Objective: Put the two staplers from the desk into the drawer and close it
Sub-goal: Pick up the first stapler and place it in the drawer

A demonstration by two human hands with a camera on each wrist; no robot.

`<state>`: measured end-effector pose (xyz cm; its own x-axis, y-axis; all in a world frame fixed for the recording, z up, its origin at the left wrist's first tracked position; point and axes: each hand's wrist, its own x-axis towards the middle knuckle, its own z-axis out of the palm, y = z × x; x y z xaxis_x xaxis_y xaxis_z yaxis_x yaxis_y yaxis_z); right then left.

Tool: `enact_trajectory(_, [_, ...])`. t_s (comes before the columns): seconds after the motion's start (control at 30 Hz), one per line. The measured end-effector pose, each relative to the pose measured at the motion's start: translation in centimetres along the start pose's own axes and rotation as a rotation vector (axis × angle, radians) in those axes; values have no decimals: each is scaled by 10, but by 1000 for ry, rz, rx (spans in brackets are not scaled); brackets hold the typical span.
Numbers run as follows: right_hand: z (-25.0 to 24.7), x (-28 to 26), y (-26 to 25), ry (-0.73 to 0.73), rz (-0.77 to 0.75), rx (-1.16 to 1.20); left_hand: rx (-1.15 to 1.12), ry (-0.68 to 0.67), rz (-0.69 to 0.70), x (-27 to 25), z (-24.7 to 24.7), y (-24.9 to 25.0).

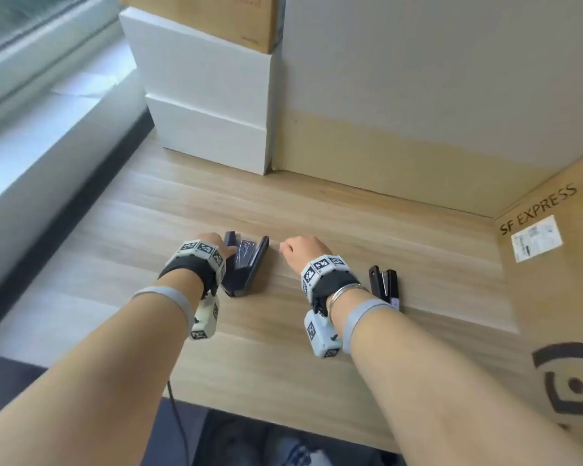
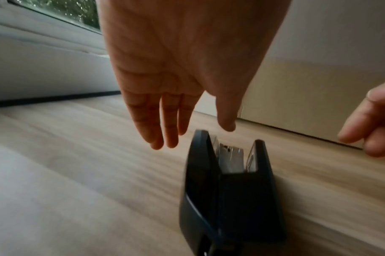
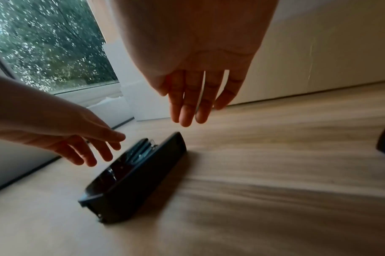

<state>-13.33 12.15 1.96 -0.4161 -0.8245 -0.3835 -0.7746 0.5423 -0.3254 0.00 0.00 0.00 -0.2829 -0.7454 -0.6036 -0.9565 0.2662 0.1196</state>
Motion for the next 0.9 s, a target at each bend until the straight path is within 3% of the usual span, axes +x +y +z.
enact_trajectory(0.2, [20, 10, 15, -111, 65, -13, -119, -80, -66, 16, 28, 5])
enact_trajectory(0.67, [31, 26, 38, -153, 36, -101, -318, 65, -151, 13, 28, 24])
enact_trajectory(0.9, [31, 22, 43, -173, 19, -123, -418, 91, -73, 4, 32, 19])
